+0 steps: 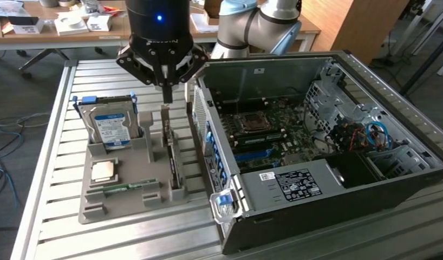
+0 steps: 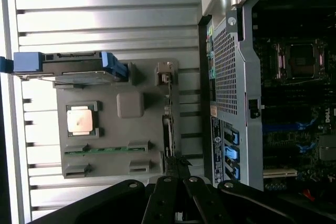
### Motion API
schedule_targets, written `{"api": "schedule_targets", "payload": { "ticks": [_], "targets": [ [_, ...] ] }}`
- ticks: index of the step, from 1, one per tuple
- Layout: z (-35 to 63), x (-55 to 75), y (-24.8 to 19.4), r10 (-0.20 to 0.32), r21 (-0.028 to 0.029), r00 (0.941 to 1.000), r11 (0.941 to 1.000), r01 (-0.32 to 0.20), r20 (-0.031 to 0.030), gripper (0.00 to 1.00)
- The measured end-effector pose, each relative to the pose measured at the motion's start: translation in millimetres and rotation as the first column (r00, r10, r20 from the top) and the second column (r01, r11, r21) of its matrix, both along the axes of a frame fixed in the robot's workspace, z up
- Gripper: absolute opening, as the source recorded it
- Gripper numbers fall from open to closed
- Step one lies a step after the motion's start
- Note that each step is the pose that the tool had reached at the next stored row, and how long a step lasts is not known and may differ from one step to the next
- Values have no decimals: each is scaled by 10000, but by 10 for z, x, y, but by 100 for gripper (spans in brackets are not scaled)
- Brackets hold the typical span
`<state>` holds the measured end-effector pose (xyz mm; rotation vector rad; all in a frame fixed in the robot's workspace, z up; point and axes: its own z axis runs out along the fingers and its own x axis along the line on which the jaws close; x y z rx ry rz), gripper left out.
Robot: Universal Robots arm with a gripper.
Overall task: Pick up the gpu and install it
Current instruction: 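Reach for the gpu, then pick up the gpu and move the gpu toward the slot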
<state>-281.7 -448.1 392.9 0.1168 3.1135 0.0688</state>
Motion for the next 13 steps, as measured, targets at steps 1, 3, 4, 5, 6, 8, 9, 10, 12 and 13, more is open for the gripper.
{"api": "schedule_targets", "payload": {
  "ticks": [1, 3, 4, 5, 6, 8, 9, 10, 12, 13],
  "targets": [
    [0, 0, -10, 0, 0, 10000, 10000, 0, 0, 11],
    [0, 0, -14, 0, 0, 10000, 10000, 0, 0, 11],
    [0, 0, -14, 0, 1, 10000, 10000, 0, 0, 11],
    [0, 0, -14, 0, 0, 10000, 10000, 0, 0, 11],
    [0, 0, -14, 0, 0, 10000, 10000, 0, 0, 11],
    [0, 0, -15, 1, 0, 10000, 10000, -1, 0, 11],
    [0, 0, -15, 1, 0, 10000, 10000, -1, 0, 11],
    [0, 0, -15, 0, 0, 10000, 10000, 0, 0, 11],
    [0, 0, -15, 0, 0, 10000, 10000, 0, 0, 11],
    [0, 0, -15, 0, 0, 10000, 10000, 0, 0, 11]
  ]
}}
